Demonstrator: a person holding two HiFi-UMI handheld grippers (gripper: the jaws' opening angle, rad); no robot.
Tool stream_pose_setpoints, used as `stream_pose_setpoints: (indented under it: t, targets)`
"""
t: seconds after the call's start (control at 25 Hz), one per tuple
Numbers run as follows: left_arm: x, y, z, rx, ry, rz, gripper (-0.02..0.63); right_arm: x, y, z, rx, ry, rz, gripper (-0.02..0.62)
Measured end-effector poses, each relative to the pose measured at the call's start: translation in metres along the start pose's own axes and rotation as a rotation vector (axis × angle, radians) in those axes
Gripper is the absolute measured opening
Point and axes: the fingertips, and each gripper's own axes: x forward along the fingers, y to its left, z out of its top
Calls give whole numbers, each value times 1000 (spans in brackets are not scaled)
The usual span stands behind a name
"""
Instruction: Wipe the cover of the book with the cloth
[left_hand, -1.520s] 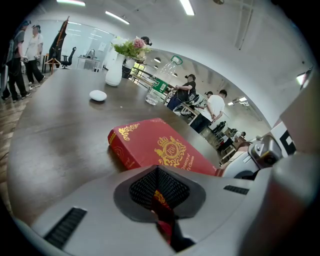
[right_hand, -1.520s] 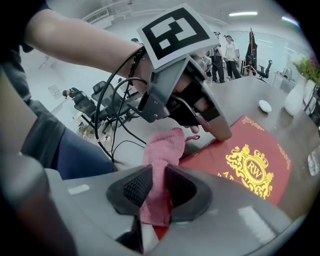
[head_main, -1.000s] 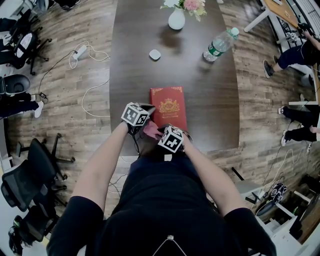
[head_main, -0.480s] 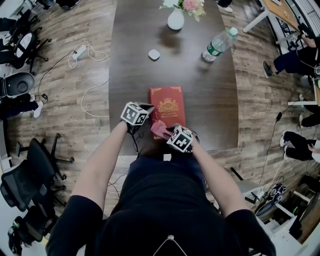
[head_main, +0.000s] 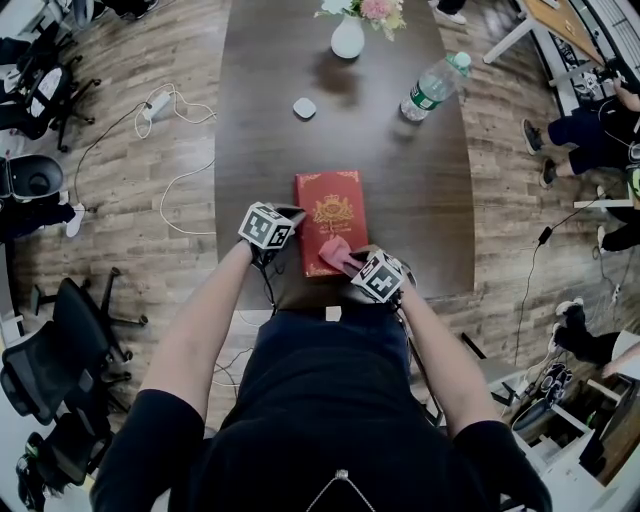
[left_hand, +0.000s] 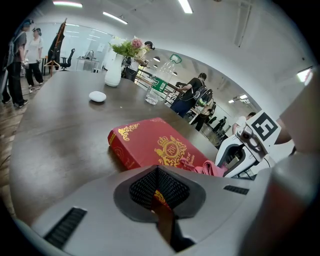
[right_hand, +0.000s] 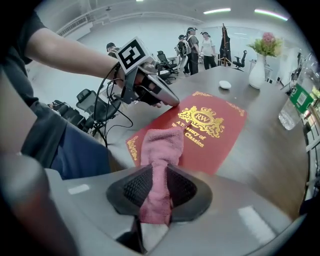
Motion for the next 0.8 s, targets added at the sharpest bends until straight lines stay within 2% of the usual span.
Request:
stream_pose_setpoints:
  t: [0.8]
  targets:
    - [-2,0,0,-9,-5,13,-5,-32,-28,-42,67,1,-65,97]
